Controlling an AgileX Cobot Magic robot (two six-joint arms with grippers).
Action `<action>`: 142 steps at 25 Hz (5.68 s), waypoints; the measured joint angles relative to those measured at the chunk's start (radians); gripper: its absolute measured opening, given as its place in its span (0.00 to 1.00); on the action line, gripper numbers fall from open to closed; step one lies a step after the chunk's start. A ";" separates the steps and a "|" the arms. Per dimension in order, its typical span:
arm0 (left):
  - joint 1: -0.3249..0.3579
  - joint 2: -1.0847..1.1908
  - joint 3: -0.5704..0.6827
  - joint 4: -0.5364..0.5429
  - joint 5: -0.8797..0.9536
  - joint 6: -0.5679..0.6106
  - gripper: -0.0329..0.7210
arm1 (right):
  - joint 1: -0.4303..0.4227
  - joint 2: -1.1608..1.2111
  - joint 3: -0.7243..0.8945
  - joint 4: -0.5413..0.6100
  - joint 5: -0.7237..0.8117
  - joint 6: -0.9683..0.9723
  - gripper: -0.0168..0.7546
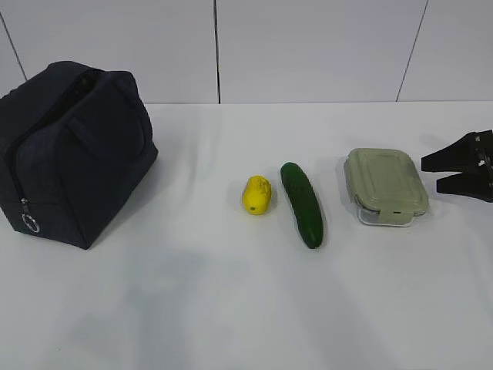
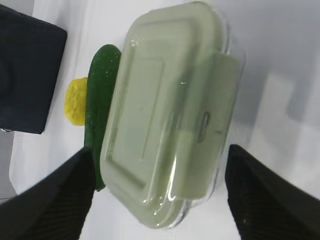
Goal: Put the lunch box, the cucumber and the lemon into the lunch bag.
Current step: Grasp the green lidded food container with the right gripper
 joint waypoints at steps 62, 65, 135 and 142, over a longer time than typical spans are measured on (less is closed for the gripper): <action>0.000 0.000 0.000 0.000 0.000 0.000 0.35 | 0.123 0.190 -0.189 -0.047 0.021 0.135 0.80; 0.000 0.000 0.000 0.000 0.000 0.000 0.35 | 0.126 0.190 -0.189 -0.053 0.024 0.138 0.80; 0.000 1.828 -1.193 0.108 0.086 0.205 0.48 | 0.127 0.185 -0.196 -0.099 0.072 0.193 0.51; 0.000 1.901 -1.196 0.107 0.101 0.243 0.47 | 0.127 0.185 -0.196 -0.099 0.074 0.193 0.51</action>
